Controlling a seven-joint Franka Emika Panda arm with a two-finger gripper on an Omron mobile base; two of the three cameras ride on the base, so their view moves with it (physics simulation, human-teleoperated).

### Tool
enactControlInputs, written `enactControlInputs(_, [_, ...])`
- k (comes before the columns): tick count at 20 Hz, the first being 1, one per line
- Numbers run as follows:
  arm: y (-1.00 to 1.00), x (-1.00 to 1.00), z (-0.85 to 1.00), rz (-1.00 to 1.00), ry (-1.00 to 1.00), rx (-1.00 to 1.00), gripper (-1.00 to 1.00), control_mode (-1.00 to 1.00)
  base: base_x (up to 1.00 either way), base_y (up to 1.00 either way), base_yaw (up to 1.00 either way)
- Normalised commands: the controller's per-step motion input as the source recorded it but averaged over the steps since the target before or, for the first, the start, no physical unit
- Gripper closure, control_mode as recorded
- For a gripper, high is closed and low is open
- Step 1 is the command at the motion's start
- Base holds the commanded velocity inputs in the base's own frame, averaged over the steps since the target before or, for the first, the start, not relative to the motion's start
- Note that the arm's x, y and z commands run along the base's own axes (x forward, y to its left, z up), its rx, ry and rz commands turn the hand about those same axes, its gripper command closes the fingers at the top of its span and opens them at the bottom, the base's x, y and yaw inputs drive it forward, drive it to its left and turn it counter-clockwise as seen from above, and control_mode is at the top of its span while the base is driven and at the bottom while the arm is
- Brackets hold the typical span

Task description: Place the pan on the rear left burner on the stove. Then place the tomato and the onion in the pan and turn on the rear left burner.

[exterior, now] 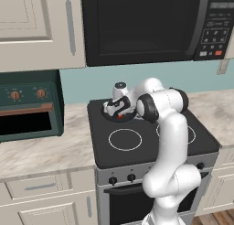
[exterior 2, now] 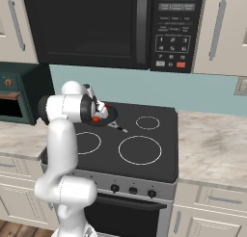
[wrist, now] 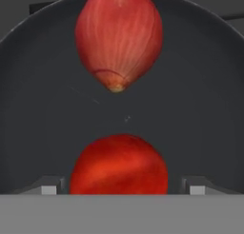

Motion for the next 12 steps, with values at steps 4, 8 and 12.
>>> enactControlInputs(4, [0.0,-0.01,0.0,0.0,0.0,0.0,-1.0,-1.0,0.0,0.0,0.0])
enactControlInputs(8, [0.0,-0.22,0.0,0.0,0.0,0.0,-1.0,-1.0,0.0,0.0,0.0])
enactControlInputs(12, [0.0,-0.52,0.06,0.0,-0.03,-0.01,-1.0,-1.0,0.0,0.0,0.0])
